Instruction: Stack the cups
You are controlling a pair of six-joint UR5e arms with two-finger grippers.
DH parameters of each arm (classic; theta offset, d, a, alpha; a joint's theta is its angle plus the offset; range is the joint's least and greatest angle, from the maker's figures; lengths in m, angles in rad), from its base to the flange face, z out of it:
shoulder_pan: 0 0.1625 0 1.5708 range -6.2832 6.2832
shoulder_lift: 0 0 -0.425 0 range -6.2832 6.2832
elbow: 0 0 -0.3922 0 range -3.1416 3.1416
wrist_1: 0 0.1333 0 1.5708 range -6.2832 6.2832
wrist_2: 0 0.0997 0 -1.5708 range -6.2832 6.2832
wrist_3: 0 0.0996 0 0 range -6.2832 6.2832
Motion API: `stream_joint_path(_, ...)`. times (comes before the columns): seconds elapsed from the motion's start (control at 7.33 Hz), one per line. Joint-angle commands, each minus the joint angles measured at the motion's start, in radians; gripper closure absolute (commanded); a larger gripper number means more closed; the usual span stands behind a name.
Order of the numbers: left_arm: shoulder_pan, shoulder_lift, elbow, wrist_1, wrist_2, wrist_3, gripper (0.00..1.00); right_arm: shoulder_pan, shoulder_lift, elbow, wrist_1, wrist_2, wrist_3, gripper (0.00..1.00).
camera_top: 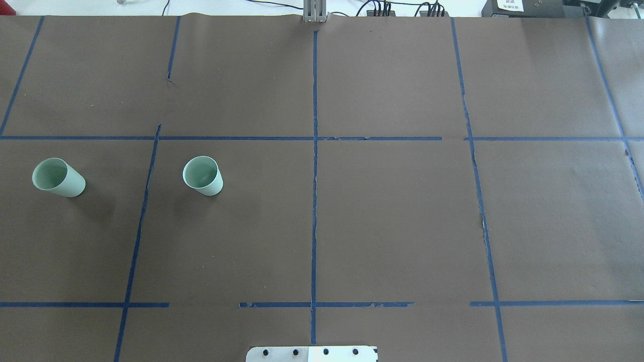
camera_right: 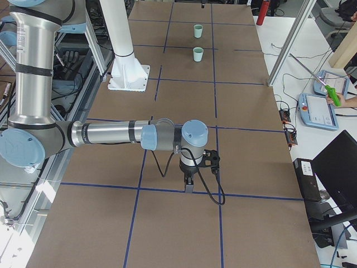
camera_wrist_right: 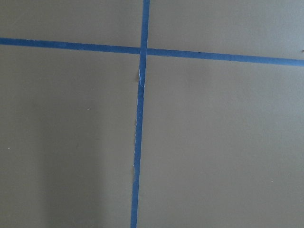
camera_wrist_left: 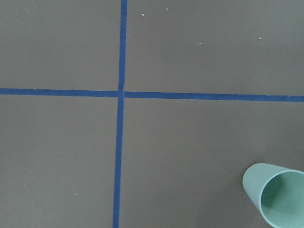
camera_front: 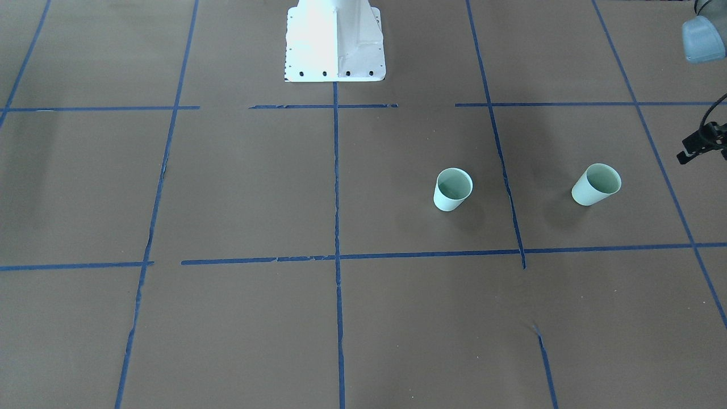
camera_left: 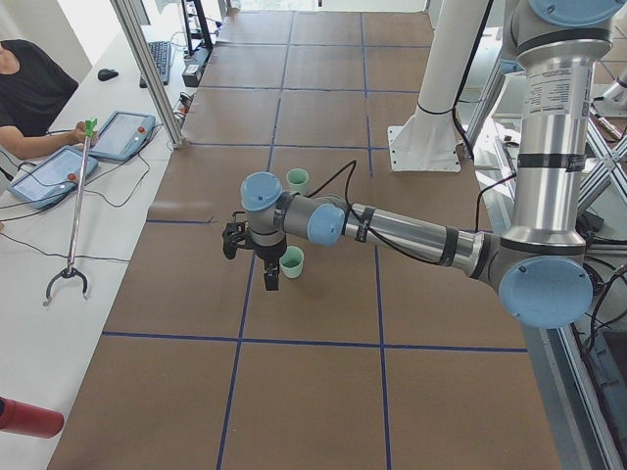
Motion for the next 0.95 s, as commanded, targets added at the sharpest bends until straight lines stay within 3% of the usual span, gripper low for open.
stream_joint_path(0.0, 0.088, 0.000, 0.052, -0.176, 0.008, -0.174, 0.00, 0.000, 0.000, 0.000, 0.000, 0.000, 0.000, 0.00)
stream_joint_path(0.27, 0.154, 0.000, 0.066, -0.201, 0.050, -0.240, 0.00, 0.000, 0.000, 0.000, -0.001, 0.000, 0.000, 0.00)
stream_joint_path(0.82, 0.217, -0.003, 0.127, -0.239, 0.044, -0.239, 0.00, 0.000, 0.000, 0.000, 0.000, 0.000, 0.000, 0.00)
